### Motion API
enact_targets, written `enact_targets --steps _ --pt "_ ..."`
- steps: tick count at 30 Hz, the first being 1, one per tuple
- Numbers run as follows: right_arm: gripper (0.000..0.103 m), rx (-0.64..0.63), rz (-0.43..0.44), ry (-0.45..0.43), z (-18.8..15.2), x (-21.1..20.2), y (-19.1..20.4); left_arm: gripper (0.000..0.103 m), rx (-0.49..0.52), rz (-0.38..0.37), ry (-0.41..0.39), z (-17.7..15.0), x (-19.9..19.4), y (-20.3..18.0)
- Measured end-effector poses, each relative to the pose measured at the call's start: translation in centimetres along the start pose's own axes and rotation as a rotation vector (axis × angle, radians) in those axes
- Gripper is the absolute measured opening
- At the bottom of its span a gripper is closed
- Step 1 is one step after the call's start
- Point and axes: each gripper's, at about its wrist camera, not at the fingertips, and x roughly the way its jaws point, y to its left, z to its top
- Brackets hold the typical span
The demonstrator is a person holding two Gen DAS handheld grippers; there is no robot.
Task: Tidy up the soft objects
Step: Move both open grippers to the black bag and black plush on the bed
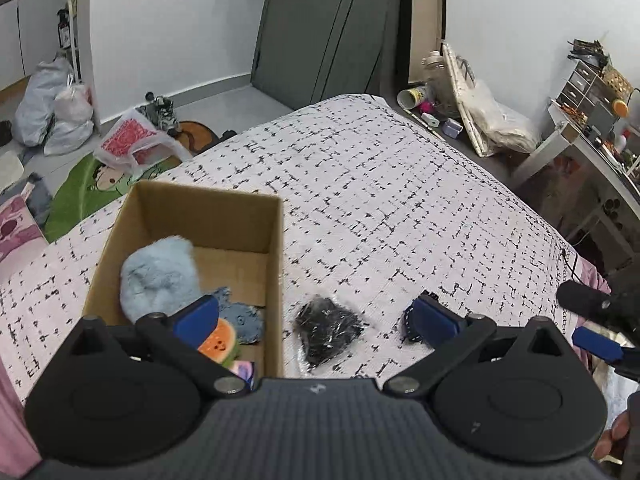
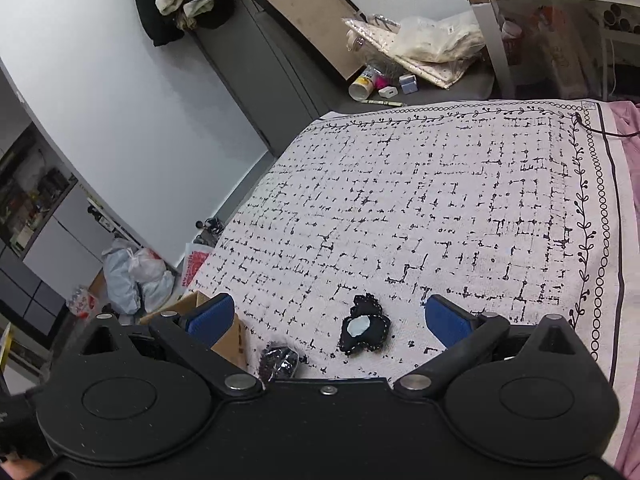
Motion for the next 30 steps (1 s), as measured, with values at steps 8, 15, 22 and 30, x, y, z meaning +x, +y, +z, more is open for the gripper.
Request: enact_targets --steps 8,15,22,30 --pt "0.103 -0.01 0.012 0.044 -0.3 1.6 -1.3 0.1 0.027 0.036 0.021 -0.8 1.6 -3.0" --pt "0.103 0.059 0.008 0.055 -0.6 2.3 -3.7 0.099 0.033 0.084 0.055 -1.9 3.8 -4.8" --pt "0.103 0.109 0.015 0.07 -0.7 3.6 -5.2 0.088 0.042 0.113 0.105 -2.8 6.0 -6.2" --pt "0.103 0.153 0.019 0.082 -1.0 4.7 -6.3 0.085 0.106 0.159 0.128 -3.6 8.8 -7.8"
